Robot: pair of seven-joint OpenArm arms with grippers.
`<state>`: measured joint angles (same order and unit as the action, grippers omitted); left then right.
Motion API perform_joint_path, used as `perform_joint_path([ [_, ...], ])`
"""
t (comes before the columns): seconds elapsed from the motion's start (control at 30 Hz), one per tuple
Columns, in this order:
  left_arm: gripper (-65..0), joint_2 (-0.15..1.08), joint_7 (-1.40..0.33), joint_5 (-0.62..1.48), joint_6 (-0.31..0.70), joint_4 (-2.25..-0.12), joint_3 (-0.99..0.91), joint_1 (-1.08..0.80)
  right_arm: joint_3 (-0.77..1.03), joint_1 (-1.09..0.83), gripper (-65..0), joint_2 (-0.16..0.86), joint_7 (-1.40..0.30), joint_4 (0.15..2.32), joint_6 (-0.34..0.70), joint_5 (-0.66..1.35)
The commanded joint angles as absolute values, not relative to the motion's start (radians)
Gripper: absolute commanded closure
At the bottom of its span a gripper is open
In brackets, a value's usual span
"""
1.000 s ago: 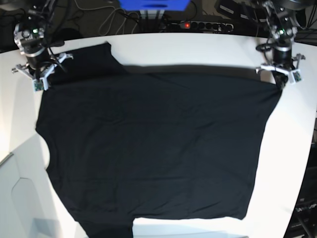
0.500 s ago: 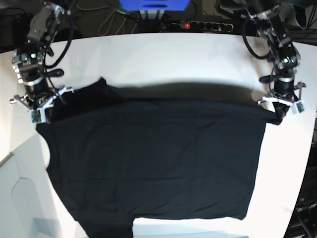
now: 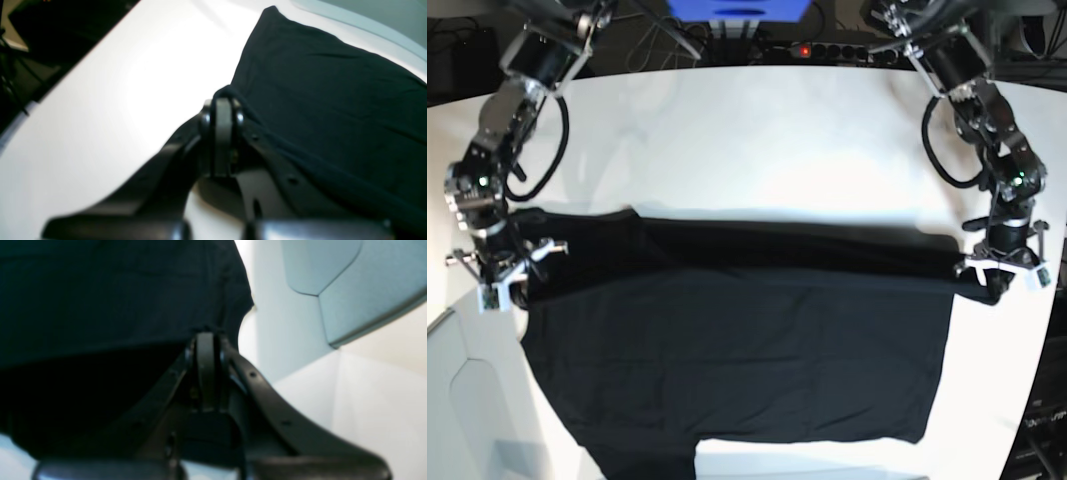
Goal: Fold the T-shirt properly
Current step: 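Lift the shirt shoulders with both grippers and pull toward the hem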
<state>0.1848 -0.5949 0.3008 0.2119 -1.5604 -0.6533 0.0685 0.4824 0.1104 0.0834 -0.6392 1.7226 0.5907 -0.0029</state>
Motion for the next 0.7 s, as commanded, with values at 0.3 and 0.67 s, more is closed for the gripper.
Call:
perform_joint_path([
  [0.3, -0.2, 0.211, -0.561, 0.305, 0.214, -1.337, -0.657, 0.222, 0.432, 0.282, 0.0, 0.140, -0.604, 1.500, 0.602, 0.008],
  [0.67, -0.4, 0.213, -0.561, 0.305, 0.214, -1.276, -0.657, 0.280, 0.426, 0.397, 0.0, 0.156, -0.601, 1.314, 0.602, 0.007],
])
